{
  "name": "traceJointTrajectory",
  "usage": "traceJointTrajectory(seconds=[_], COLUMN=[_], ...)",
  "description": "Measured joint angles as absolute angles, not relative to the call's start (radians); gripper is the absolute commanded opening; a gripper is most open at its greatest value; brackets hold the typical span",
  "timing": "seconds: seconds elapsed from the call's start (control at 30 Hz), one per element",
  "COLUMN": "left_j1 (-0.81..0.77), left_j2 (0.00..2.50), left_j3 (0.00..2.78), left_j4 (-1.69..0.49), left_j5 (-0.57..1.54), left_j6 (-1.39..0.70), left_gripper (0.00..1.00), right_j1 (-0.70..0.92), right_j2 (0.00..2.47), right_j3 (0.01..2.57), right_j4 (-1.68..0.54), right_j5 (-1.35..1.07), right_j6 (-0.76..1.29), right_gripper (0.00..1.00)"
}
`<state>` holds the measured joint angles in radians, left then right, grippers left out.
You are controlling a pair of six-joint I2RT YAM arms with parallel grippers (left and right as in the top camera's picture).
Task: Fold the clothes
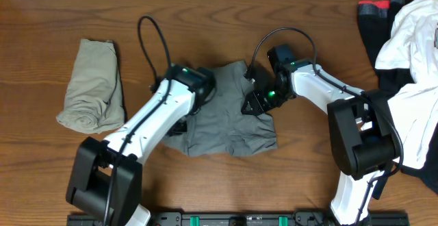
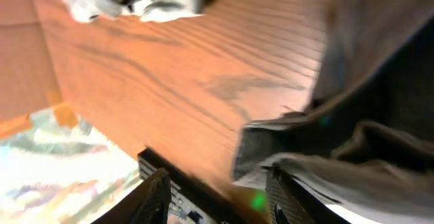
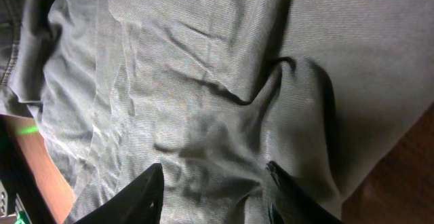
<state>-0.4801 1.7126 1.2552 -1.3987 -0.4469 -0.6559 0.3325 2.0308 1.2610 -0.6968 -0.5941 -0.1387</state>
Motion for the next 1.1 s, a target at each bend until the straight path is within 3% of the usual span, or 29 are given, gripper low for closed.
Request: traceJointTrajectory(seconds=[0.17,0.33,0.57,0.83,0.87,0.97,1.1], left_j1=[-0.442,-0.443,-0.442,-0.423,-0.416,-0.374,-0.356], left_j2=[1.636,1.513,1.466,1.659,1.689,1.742,1.757], left_j3=[1.255,1.255,1.241,1.063,1.042,1.018,1.018], left_j4=[-1.341,-1.252,-0.934,-0.873,-0.869,-0.841,-0.772], left_j5=[-0.450,-0.439,-0.159,-0.092,-0.099,-0.105,-0.096], left_j6=[-0.631,-0.593,-0.364,-0.251,-0.255,-0.259,-0.262], left_gripper=[0.39,0.06,0.06,0.06,0.06,0.06,0.06], right_j1=[0.332,0.332,0.332,0.332,0.332,0.332,0.338], right_j2=[2.031,2.031,2.031,2.031,2.031,2.030,2.015], right_j3=[1.262,1.262,1.263,1.263,1.263,1.267,1.294], right_j4=[-0.704,-0.707,-0.706,-0.709,-0.709,-0.715,-0.774], right_j5=[-0.591,-0.589,-0.587,-0.586,-0.585,-0.586,-0.542], right_j6=[-0.139,-0.139,-0.138,-0.138,-0.139,-0.136,-0.168], right_gripper=[0.47,0.47,0.47,0.43,0.44,0.59,0.64])
